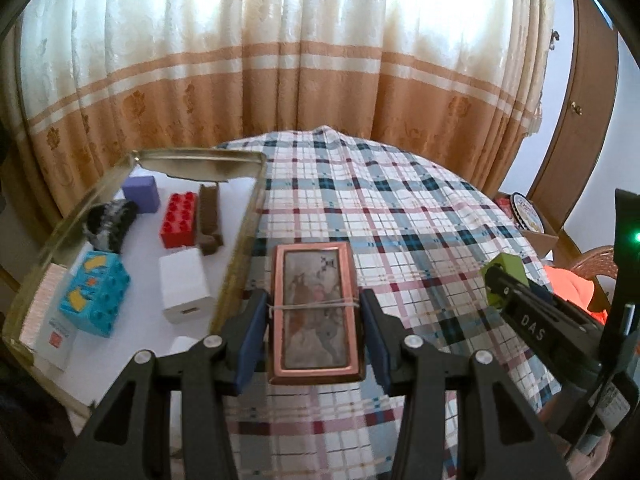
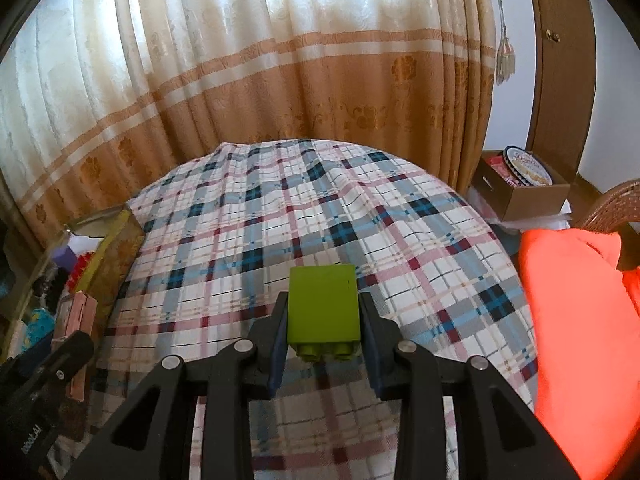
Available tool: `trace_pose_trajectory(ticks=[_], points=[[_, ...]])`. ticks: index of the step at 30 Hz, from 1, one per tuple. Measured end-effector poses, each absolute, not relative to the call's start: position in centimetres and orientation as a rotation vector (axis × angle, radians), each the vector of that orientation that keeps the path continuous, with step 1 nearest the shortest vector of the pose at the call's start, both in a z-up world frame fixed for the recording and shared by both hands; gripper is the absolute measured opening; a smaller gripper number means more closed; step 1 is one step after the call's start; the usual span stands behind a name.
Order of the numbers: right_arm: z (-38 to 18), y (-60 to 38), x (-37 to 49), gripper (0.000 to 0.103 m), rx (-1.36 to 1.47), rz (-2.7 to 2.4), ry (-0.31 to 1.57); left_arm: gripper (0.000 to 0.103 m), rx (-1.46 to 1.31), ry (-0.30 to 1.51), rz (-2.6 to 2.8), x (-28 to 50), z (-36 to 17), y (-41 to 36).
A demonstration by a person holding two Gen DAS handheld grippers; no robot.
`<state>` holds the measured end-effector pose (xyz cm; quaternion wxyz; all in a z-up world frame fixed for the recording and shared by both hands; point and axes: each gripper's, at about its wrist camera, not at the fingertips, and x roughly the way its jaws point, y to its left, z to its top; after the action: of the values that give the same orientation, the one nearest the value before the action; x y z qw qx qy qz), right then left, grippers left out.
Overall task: Organize rigid objects
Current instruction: 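Carry the mirror case and green cube over the tin tray with both tools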
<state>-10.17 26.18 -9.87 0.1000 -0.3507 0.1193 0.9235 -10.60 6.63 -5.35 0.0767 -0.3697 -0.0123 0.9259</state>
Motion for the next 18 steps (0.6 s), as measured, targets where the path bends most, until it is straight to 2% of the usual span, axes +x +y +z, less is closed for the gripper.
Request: trace_pose_trajectory(ticks=[7,18], points=[[-9.7,23.7,-9.5,0.035,-1.071,2.769,0.396,0.046,-1.092,-0.028,2.800,-9.9,-4.6,4.9],[-5.3,18.7,-8.4,0.035,-0.989,2.928,0.371,0.046,-1.083,-0.087,2.841,-9.6,-3.3,1.8]])
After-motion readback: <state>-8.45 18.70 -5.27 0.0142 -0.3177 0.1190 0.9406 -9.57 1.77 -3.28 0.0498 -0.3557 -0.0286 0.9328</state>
